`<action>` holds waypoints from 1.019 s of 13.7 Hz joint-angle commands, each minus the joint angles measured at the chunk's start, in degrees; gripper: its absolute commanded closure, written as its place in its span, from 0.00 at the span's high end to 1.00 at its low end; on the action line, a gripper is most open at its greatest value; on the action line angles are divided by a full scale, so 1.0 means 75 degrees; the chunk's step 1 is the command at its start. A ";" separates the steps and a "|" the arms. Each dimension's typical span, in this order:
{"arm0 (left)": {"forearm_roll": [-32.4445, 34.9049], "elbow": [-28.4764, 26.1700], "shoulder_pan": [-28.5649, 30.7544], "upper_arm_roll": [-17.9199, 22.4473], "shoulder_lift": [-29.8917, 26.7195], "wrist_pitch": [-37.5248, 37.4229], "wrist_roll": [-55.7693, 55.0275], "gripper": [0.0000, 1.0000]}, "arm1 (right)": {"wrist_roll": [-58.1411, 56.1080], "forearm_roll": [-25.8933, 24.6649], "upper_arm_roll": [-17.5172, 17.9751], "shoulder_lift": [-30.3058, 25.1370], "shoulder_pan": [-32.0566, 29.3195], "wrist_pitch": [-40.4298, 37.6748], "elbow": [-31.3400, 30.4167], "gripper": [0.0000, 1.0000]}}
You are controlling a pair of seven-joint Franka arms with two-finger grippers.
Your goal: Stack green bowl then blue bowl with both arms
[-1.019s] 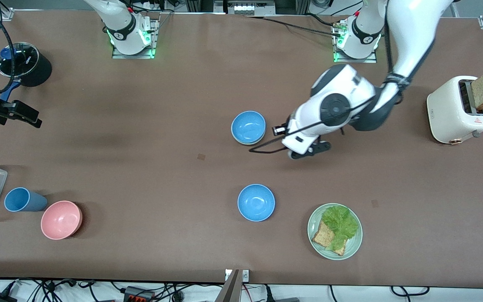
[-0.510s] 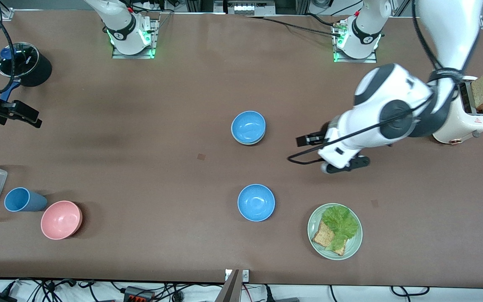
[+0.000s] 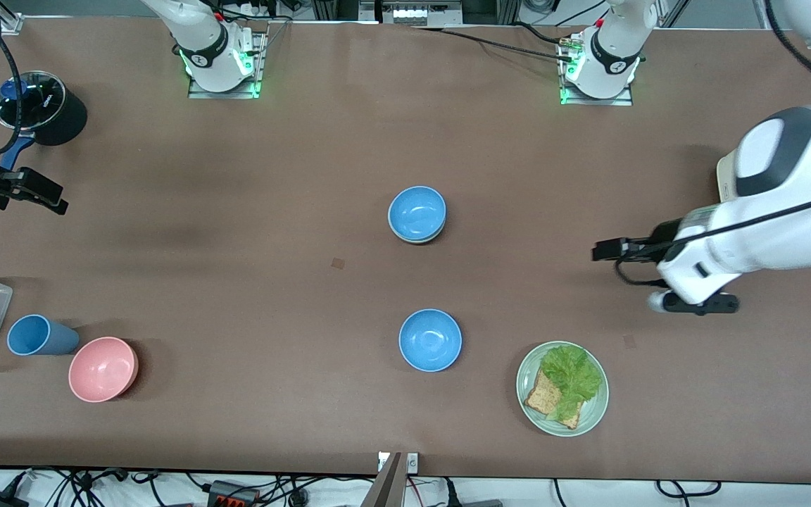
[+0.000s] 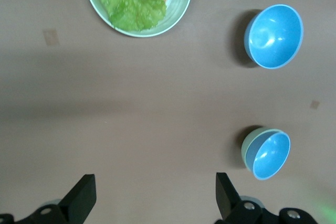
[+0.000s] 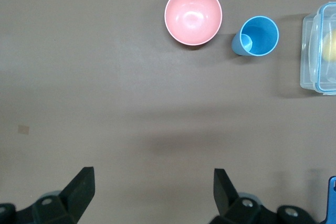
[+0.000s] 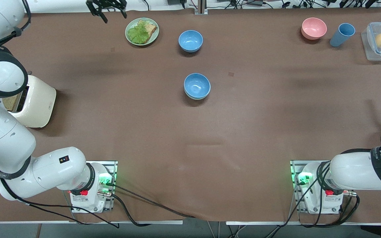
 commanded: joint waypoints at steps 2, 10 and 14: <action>0.0124 0.0111 0.0041 0.0307 -0.0875 -0.0229 0.0563 1.00 | -0.0171 -0.0019 0.0066 0.0013 -0.0044 -0.0130 0.0111 1.00; -0.0170 -0.1601 -0.2056 0.3857 -0.2883 0.0230 0.1624 1.00 | -0.0182 -0.0053 0.0066 0.0037 -0.0079 -0.0130 0.0111 1.00; -0.0239 -0.1613 -0.1975 0.3953 -0.2894 -0.0157 0.2228 1.00 | -0.0182 -0.0077 0.0066 0.0037 -0.0079 -0.0119 0.0111 1.00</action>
